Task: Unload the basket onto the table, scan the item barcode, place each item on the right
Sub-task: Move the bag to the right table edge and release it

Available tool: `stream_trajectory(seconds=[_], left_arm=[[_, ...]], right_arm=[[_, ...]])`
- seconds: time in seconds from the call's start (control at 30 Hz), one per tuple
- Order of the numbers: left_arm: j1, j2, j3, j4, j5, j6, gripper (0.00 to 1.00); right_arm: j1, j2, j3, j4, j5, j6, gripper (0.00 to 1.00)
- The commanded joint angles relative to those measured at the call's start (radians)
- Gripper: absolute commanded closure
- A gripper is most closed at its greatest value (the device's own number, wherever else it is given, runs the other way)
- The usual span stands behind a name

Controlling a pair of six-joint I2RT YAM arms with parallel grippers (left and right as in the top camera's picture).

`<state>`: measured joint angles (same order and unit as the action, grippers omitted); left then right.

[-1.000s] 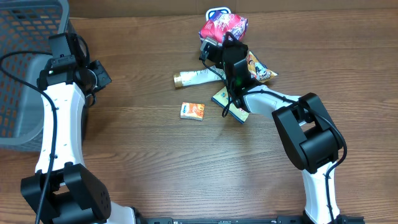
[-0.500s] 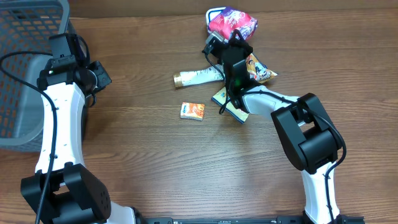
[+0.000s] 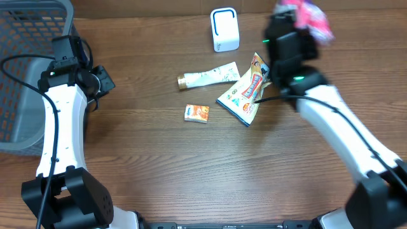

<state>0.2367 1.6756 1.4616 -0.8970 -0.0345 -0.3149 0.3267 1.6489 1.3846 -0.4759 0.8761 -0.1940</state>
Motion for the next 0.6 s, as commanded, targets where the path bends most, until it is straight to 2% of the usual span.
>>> stream_trajectory(seconds=[0.0, 0.1, 0.3, 0.33, 0.43, 0.57], left_arm=[[-0.042, -0.025, 0.022, 0.008, 0.034, 0.021, 0.95], [-0.076, -0.025, 0.023, 0.013, 0.053, 0.023, 0.95], [-0.142, -0.025, 0.023, 0.006, 0.053, 0.023, 0.94], [-0.146, -0.025, 0.023, 0.007, 0.053, 0.023, 0.91], [-0.147, -0.025, 0.023, 0.006, 0.054, 0.011, 0.91], [-0.147, -0.025, 0.023, -0.015, 0.053, 0.011, 0.91]], right_arm=[[-0.191, -0.035, -0.002, -0.171, 0.026, 0.341, 0.96], [-0.365, -0.031, -0.01, -0.237, -0.136, 0.359, 0.96], [-0.751, -0.002, -0.035, -0.203, -0.549, 0.365, 0.96], [-0.815, 0.018, -0.045, -0.205, -0.641, 0.39, 0.96], [-0.911, 0.082, -0.055, -0.196, -0.89, 0.41, 0.96], [-0.945, 0.163, -0.055, -0.203, -1.125, 0.409, 0.96]])
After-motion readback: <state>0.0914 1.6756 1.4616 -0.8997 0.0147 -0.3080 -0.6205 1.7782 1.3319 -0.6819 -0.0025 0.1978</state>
